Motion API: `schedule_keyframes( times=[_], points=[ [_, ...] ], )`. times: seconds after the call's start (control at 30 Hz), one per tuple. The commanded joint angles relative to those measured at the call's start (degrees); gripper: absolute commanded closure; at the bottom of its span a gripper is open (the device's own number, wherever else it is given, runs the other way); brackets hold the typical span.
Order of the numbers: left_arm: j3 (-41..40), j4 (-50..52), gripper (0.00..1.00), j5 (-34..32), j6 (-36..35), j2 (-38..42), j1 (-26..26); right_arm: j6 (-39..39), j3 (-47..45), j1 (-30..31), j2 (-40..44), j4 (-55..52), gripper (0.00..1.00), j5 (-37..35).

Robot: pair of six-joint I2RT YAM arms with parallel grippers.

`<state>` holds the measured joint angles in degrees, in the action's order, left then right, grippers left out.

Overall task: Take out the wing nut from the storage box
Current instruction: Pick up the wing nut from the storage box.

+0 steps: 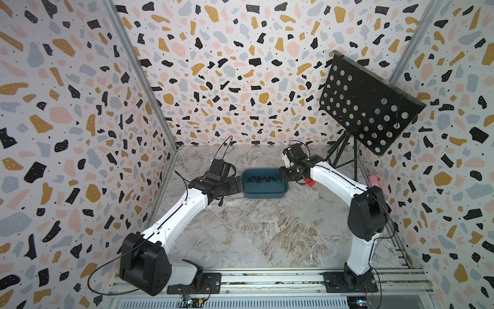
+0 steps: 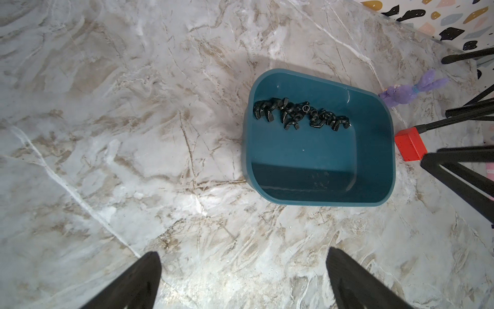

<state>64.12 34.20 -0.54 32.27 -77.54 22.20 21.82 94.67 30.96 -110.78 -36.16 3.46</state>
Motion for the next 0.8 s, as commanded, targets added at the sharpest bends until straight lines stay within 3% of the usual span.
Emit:
schedule_keyframes(
  times=[0.0,0.33,0.77],
  points=[
    [0.6,2.0,0.00,-1.6,-0.9,0.0,-0.5,1.8,3.8,0.8,-2.9,-1.9,0.53,0.1],
    [1.6,3.2,0.00,-2.2,-2.0,-0.2,-0.9,9.5,11.7,2.6,-14.0,-1.4,0.55,-1.8],
    [1.5,3.2,0.00,-3.0,-2.1,-0.4,-1.3,11.7,23.9,2.8,-23.9,-3.5,0.60,-0.1]
  ],
)
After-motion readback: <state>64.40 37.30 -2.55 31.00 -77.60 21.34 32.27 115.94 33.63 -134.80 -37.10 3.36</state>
